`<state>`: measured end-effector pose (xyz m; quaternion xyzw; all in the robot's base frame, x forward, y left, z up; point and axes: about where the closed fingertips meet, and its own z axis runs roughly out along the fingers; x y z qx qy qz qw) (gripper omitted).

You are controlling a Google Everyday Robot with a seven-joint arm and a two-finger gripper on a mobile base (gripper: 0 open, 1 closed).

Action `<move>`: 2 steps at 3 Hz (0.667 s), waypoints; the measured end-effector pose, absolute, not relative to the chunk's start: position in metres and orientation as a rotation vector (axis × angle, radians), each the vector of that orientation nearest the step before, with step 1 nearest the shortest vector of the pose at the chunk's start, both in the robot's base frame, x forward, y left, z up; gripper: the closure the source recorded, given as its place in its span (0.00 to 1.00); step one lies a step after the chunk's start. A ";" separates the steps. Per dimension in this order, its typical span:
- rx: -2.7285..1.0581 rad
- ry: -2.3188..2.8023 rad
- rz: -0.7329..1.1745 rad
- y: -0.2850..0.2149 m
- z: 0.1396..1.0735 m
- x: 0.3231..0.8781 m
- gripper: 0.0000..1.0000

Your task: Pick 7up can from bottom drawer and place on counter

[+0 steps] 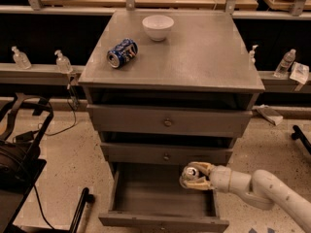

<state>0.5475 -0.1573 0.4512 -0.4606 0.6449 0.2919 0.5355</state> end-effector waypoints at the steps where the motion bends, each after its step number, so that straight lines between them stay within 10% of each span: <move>1: -1.097 1.588 0.674 -0.180 0.507 0.533 1.00; 2: -1.136 1.558 0.663 -0.188 0.558 0.529 1.00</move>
Offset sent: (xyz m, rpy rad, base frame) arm -0.0220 -0.0462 0.1719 -0.0632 -0.0487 0.0401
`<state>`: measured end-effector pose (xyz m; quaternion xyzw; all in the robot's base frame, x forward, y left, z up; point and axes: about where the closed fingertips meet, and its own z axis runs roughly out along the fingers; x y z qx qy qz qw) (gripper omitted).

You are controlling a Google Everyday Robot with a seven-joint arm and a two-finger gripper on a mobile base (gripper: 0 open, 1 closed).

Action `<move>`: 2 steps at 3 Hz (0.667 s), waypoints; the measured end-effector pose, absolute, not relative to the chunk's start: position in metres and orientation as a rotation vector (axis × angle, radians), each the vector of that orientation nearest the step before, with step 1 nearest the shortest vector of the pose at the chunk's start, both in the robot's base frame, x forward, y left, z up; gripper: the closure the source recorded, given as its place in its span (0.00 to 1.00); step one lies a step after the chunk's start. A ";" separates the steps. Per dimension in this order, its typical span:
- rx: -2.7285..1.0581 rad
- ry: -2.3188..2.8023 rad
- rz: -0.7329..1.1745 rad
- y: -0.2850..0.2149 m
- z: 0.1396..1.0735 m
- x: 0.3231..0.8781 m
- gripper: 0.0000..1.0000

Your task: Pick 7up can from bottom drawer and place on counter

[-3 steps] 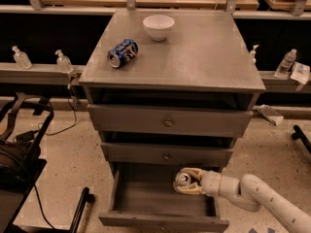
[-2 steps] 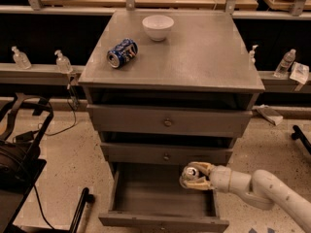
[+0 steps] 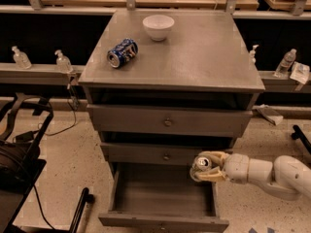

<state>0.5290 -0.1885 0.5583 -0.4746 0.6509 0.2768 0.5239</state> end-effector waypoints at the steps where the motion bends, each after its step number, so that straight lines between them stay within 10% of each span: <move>1: -1.180 1.514 0.629 -0.201 0.611 0.539 1.00; 2: -1.241 1.491 0.556 -0.221 0.681 0.558 1.00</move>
Offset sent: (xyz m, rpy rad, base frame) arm 0.0402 -0.0535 0.1763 -0.1229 -0.1628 0.0210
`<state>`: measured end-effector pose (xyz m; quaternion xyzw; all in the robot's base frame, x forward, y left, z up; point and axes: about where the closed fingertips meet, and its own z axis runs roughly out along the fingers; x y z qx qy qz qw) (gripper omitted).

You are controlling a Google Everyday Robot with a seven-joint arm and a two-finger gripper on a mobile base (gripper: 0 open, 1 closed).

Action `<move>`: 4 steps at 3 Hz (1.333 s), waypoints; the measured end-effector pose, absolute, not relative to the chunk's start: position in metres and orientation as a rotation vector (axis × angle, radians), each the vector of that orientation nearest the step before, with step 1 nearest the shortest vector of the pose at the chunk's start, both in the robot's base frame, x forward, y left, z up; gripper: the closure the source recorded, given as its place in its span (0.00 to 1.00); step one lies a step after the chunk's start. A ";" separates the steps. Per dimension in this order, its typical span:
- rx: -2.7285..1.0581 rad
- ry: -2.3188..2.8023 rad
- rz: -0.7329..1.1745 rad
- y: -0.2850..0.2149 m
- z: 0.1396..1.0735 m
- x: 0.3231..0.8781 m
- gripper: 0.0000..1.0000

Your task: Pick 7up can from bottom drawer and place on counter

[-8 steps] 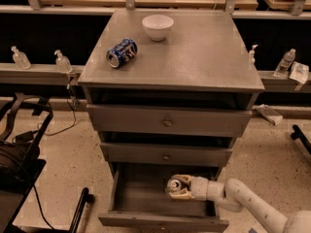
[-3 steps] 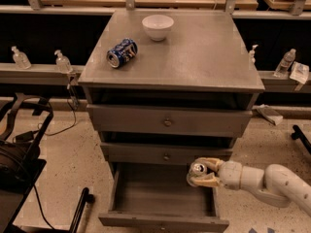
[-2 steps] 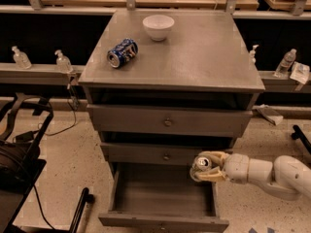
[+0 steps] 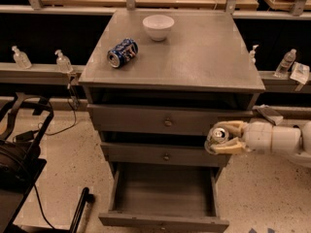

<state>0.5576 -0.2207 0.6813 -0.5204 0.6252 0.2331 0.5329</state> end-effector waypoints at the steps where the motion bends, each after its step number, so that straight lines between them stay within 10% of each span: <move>1: -1.278 1.503 0.526 -0.232 0.719 0.569 1.00; 4: -1.277 1.540 0.379 -0.259 0.887 0.603 1.00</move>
Offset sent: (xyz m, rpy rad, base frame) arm 0.0525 -0.0509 0.1811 -0.1034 -0.0283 -0.0540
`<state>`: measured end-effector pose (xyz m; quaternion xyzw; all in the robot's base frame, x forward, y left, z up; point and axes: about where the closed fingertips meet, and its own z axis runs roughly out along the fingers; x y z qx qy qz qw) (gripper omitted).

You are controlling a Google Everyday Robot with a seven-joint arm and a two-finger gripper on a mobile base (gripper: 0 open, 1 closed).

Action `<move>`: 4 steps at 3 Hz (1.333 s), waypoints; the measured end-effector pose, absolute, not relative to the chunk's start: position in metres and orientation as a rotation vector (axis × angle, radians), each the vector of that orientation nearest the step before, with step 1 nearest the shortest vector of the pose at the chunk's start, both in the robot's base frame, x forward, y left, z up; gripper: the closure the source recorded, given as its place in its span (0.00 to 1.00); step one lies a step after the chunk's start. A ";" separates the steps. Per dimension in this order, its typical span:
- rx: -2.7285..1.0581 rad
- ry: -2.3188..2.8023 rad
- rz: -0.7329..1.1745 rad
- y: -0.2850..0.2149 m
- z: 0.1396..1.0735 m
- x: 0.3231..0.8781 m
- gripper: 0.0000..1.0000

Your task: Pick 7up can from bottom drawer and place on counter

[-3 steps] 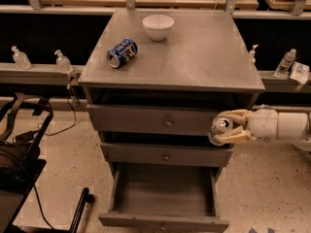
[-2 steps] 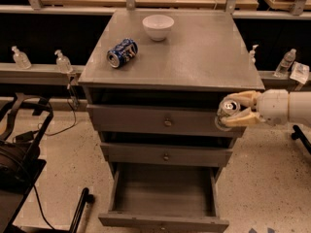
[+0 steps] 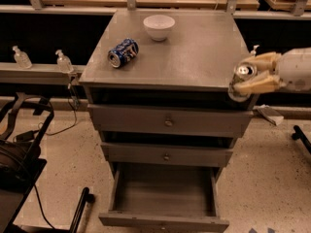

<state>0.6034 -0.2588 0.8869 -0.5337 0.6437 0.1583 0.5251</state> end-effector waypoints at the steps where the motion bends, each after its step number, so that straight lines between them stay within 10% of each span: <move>1: -1.248 1.583 0.279 -0.264 0.928 0.629 1.00; 4: -1.193 1.694 0.195 -0.264 0.931 0.667 1.00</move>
Offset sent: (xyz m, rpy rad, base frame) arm 0.0737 -0.0133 0.0509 -0.2285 -0.0213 -0.2359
